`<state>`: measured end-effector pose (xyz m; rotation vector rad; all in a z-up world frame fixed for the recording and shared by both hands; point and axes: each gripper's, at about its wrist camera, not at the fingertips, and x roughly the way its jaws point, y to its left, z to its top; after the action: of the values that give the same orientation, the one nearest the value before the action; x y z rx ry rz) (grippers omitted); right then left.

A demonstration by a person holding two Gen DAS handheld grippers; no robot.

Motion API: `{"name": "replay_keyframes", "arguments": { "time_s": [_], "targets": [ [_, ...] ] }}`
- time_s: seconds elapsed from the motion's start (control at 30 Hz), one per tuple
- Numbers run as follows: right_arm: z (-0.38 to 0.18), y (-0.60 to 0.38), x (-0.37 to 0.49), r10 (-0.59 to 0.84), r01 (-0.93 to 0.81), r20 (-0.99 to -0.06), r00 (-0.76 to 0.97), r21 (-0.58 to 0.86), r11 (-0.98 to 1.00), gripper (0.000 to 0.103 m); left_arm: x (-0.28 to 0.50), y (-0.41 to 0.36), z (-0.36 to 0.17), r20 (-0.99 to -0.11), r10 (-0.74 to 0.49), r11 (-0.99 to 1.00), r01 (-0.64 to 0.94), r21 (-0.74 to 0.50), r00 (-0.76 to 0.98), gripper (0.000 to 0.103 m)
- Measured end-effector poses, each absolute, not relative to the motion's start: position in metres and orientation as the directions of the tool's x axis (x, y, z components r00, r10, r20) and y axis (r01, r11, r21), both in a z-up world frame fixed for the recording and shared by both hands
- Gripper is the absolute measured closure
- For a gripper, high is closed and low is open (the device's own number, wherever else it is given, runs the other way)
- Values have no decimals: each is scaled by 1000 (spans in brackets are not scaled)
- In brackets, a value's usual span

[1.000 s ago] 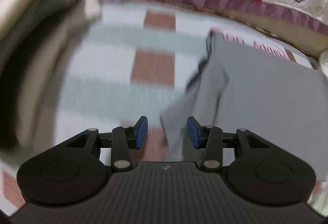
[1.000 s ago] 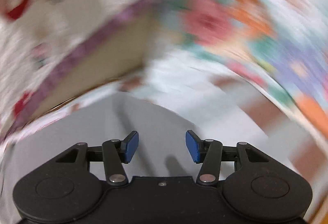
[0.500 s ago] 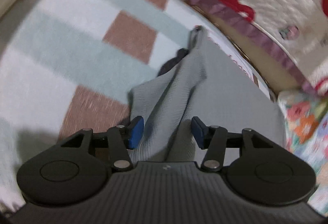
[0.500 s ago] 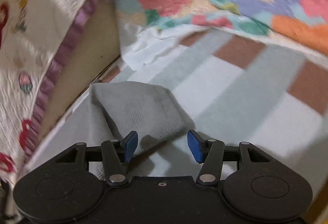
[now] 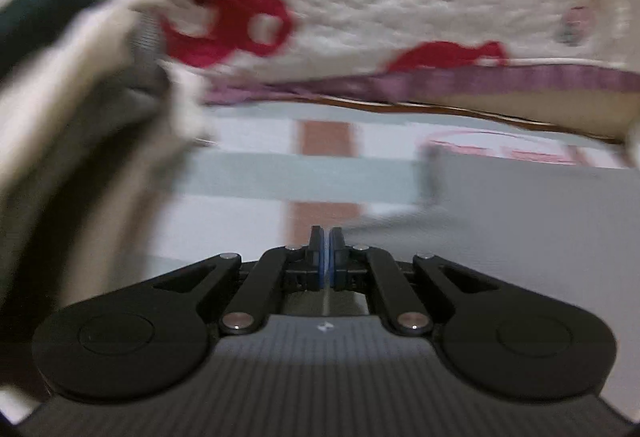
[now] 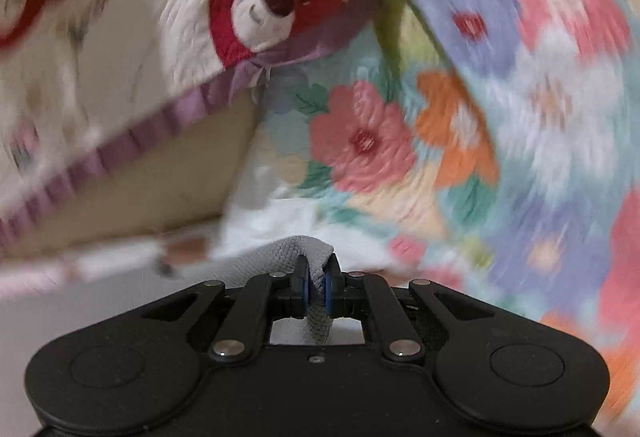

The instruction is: Fold clothes

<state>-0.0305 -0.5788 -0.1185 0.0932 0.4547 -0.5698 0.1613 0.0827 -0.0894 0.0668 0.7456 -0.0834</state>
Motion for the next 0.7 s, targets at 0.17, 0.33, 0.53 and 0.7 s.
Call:
{"name": "replay_keyframes", "arguments": {
  "time_s": [0.17,0.33,0.53,0.7],
  "targets": [
    [-146,-579,-6,-633,575,-508,584,-292,764,71,148,86,-93,-773,15,998,36,49,634,84],
    [-139,-581,-43,-512,694,-627,587,64,717,46,123,88,-93,-851,-271,947,-33,-319,450,68],
    [-156,-548,-110,-31,561,-643,765,642,523,44,106,65,-115,-823,-494,831,-125,-542,281,62],
    [-182,-503,-124,225,467,-580,782,786,405,44,106,42,-118,-855,-427,891,-25,-454,295,62]
  ]
}}
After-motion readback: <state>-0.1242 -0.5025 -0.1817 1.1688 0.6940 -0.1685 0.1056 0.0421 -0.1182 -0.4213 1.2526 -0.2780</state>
